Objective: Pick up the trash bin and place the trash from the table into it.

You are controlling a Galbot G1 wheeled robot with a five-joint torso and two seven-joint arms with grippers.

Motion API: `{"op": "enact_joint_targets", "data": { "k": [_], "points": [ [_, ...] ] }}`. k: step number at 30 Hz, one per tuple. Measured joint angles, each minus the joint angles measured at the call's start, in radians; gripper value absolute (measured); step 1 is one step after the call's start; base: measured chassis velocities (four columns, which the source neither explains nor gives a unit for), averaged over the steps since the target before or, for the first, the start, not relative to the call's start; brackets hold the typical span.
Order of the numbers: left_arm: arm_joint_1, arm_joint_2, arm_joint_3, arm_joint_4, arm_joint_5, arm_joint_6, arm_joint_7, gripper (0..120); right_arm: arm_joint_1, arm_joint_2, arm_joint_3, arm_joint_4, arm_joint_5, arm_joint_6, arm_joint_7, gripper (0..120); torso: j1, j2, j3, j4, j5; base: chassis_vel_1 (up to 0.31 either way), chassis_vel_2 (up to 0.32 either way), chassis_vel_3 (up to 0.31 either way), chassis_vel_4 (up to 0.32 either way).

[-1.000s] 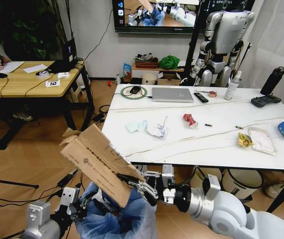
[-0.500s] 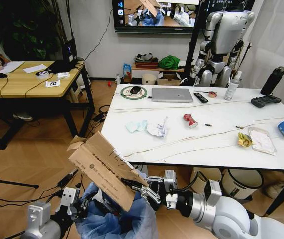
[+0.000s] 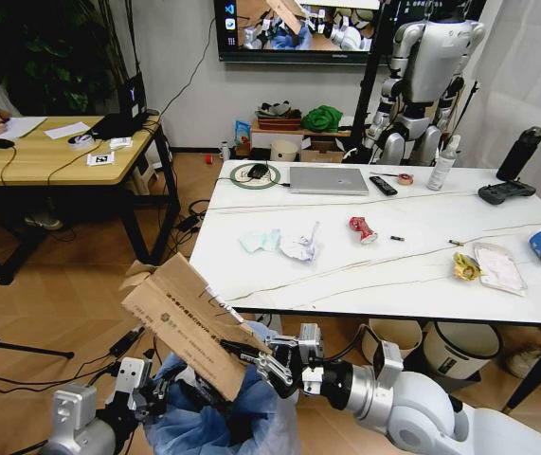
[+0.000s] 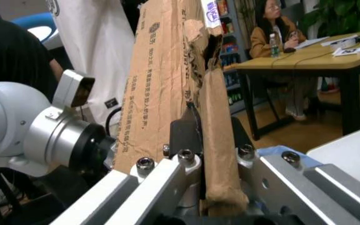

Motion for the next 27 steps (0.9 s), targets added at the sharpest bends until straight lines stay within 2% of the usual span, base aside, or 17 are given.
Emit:
{"op": "enact_joint_targets", "data": {
  "k": [5, 14, 15, 17, 20, 23, 27],
  "points": [
    [0.0, 0.002, 0.0, 0.0, -0.001, 0.0, 0.001, 0, 0.016, 0.016, -0.017, -0.009, 0.003, 0.0, 0.014, 0, 0.0, 0.0, 0.0, 0.0001, 0.0, 0.0, 0.0, 0.0, 0.0],
    [-0.007, 0.007, 0.003, 0.0, -0.004, 0.0, 0.001, 0, 0.022, 0.024, -0.031, -0.018, 0.003, 0.0, 0.028, 31, 0.0, 0.0, 0.0, 0.0, 0.0, 0.0, 0.0, 0.0, 0.0],
    [-0.007, 0.007, 0.003, 0.0, -0.004, 0.0, 0.002, 0, 0.022, 0.025, -0.032, -0.018, 0.003, 0.0, 0.031, 38, 0.0, 0.0, 0.0, 0.0, 0.0, 0.0, 0.0, 0.0, 0.0],
    [-0.007, 0.008, 0.003, 0.0, -0.004, 0.0, 0.002, 0, 0.022, 0.025, -0.033, -0.018, 0.002, 0.0, 0.033, 41, 0.0, 0.0, 0.0, 0.0, 0.0, 0.0, 0.0, 0.0, 0.0],
    [-0.009, 0.01, 0.003, 0.0, -0.006, 0.0, 0.002, 0, 0.023, 0.025, -0.033, -0.018, 0.003, 0.0, 0.035, 56, 0.0, 0.0, 0.0, 0.0, 0.0, 0.0, 0.0, 0.0, 0.0],
    [-0.009, 0.011, 0.002, 0.0, -0.006, 0.0, 0.002, 0, 0.023, 0.024, -0.031, -0.017, 0.003, 0.0, 0.035, 63, 0.0, 0.0, 0.0, 0.0, 0.0, 0.0, 0.0, 0.0, 0.0],
    [-0.011, 0.012, 0.001, 0.0, -0.007, 0.0, 0.001, 0, 0.021, 0.022, -0.027, -0.016, 0.003, 0.001, 0.035, 80, 0.0, 0.0, 0.0, 0.0, 0.0, 0.0, 0.0, 0.0, 0.0]
  ]
}}
